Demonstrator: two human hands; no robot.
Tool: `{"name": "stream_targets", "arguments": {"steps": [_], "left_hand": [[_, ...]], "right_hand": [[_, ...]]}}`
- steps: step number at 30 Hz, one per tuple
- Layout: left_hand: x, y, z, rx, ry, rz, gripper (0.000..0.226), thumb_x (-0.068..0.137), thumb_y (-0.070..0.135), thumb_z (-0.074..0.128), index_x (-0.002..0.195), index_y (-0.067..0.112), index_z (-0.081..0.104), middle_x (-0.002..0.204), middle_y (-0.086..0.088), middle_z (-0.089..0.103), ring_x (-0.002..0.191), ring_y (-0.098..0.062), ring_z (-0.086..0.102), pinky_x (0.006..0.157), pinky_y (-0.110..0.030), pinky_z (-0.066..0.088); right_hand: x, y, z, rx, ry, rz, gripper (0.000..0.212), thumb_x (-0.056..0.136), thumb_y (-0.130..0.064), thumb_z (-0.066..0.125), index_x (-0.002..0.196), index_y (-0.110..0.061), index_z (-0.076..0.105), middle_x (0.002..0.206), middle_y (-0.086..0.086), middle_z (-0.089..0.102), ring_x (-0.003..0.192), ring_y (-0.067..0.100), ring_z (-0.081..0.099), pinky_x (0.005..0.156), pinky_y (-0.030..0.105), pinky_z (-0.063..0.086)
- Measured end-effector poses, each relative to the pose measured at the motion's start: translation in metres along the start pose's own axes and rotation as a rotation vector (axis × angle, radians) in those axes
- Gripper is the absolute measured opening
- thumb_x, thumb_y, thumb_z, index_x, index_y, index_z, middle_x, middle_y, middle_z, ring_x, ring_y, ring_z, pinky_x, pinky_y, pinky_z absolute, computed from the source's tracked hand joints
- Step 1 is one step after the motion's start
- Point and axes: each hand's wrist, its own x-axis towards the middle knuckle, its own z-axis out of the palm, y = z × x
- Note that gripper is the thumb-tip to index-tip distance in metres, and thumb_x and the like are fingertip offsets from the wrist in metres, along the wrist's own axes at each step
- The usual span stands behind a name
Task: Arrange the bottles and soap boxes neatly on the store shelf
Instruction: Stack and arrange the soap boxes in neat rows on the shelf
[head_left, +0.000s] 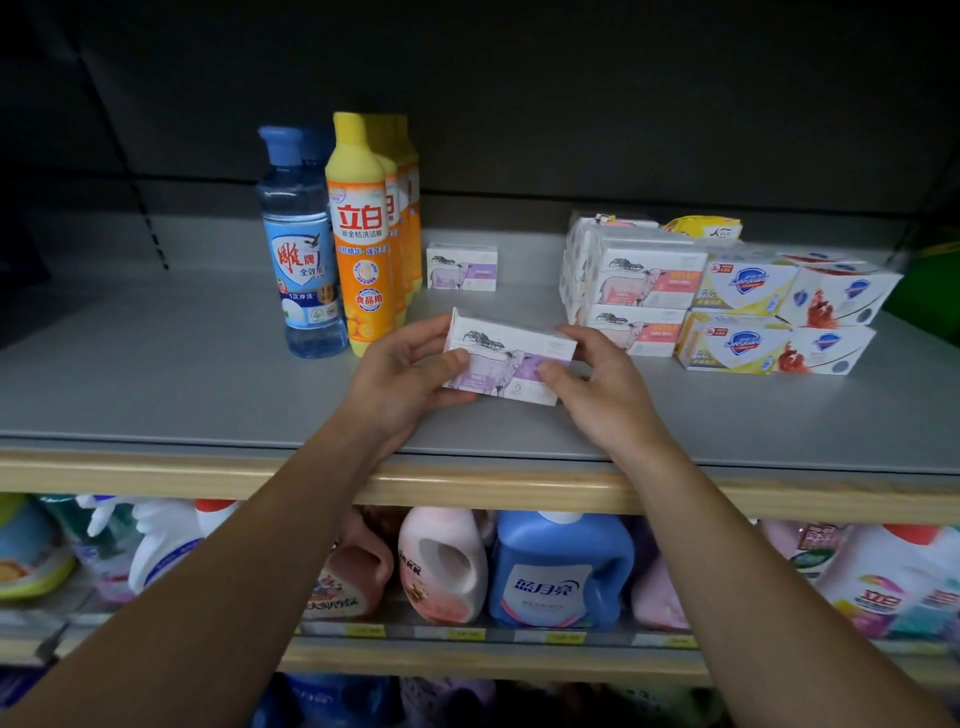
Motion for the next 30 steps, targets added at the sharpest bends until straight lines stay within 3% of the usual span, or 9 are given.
{"name": "stream_targets", "arguments": {"steps": [3, 7, 9, 11, 14, 20, 23, 26, 30], "left_hand": [[-0.001, 0.002, 0.001, -0.015, -0.034, 0.009, 0.044, 0.093, -0.004, 0.053, 0.136, 0.005, 0.051, 0.13, -0.017, 0.061, 0.116, -0.033, 0.061, 0.093, -0.045, 0.054], [-0.004, 0.003, 0.003, -0.029, 0.005, 0.059, 0.045, 0.086, 0.007, 0.06, 0.131, 0.003, 0.054, 0.133, -0.02, 0.057, 0.127, -0.034, 0.053, 0.108, -0.052, 0.041], [-0.005, 0.003, 0.003, -0.021, 0.024, 0.075, 0.048, 0.078, 0.011, 0.065, 0.126, 0.007, 0.058, 0.132, -0.019, 0.058, 0.128, -0.033, 0.051, 0.109, -0.052, 0.04], [-0.005, 0.002, 0.002, -0.014, 0.025, 0.07, 0.046, 0.079, 0.0, 0.066, 0.124, 0.007, 0.06, 0.13, -0.018, 0.06, 0.124, -0.033, 0.055, 0.108, -0.051, 0.042], [-0.004, 0.001, 0.001, 0.007, 0.011, 0.072, 0.048, 0.081, -0.013, 0.062, 0.125, 0.005, 0.059, 0.129, -0.017, 0.06, 0.113, -0.028, 0.061, 0.105, -0.046, 0.046], [-0.003, 0.002, 0.001, -0.049, 0.016, 0.049, 0.047, 0.083, -0.013, 0.059, 0.127, 0.004, 0.058, 0.124, -0.015, 0.062, 0.109, -0.026, 0.061, 0.102, -0.04, 0.048], [0.0, 0.0, 0.004, -0.085, 0.076, 0.016, 0.035, 0.089, -0.003, 0.058, 0.124, 0.0, 0.059, 0.116, -0.019, 0.064, 0.103, -0.027, 0.063, 0.092, -0.038, 0.055], [0.002, -0.004, 0.005, -0.04, 0.073, 0.014, 0.024, 0.095, 0.012, 0.056, 0.115, 0.003, 0.063, 0.111, -0.019, 0.068, 0.096, -0.031, 0.067, 0.085, -0.04, 0.059], [0.005, -0.008, 0.003, 0.282, 0.077, 0.091, 0.022, 0.097, 0.03, 0.055, 0.105, 0.018, 0.071, 0.103, 0.005, 0.074, 0.099, -0.018, 0.069, 0.088, -0.036, 0.057]], "right_hand": [[-0.003, -0.004, -0.003, 0.179, -0.021, -0.02, 0.032, 0.093, -0.002, 0.06, 0.118, -0.019, 0.052, 0.118, 0.003, 0.062, 0.058, 0.018, 0.066, 0.056, 0.029, 0.055], [-0.006, -0.006, -0.004, 0.235, -0.093, -0.078, 0.034, 0.089, 0.002, 0.064, 0.112, -0.019, 0.05, 0.121, 0.005, 0.06, 0.095, 0.029, 0.07, 0.086, 0.045, 0.058], [-0.007, -0.009, -0.004, 0.166, -0.087, -0.124, 0.036, 0.086, 0.0, 0.068, 0.107, -0.024, 0.052, 0.122, -0.002, 0.059, 0.115, 0.017, 0.061, 0.097, 0.048, 0.051], [-0.01, -0.012, -0.004, 0.137, -0.094, -0.138, 0.039, 0.085, 0.0, 0.068, 0.099, -0.033, 0.053, 0.127, -0.014, 0.056, 0.111, -0.002, 0.059, 0.097, 0.037, 0.051], [-0.011, -0.013, -0.003, 0.134, -0.119, -0.136, 0.045, 0.083, 0.002, 0.068, 0.093, -0.039, 0.054, 0.129, -0.024, 0.052, 0.096, -0.001, 0.066, 0.087, 0.024, 0.053], [-0.012, -0.014, 0.001, 0.059, -0.141, -0.175, 0.057, 0.075, 0.009, 0.069, 0.108, -0.035, 0.052, 0.133, -0.009, 0.049, 0.117, 0.018, 0.059, 0.096, 0.035, 0.053], [-0.012, -0.014, 0.002, -0.031, -0.104, -0.196, 0.056, 0.075, 0.004, 0.072, 0.111, -0.034, 0.053, 0.12, 0.0, 0.057, 0.106, 0.013, 0.061, 0.09, 0.029, 0.054], [-0.01, -0.013, -0.001, -0.037, 0.023, -0.186, 0.044, 0.079, -0.009, 0.074, 0.112, -0.032, 0.056, 0.104, -0.013, 0.064, 0.084, 0.011, 0.063, 0.075, 0.021, 0.051], [-0.008, -0.01, -0.003, -0.063, 0.063, -0.132, 0.039, 0.087, -0.018, 0.07, 0.12, -0.033, 0.054, 0.104, -0.015, 0.063, 0.076, 0.008, 0.063, 0.07, 0.018, 0.049]]}}
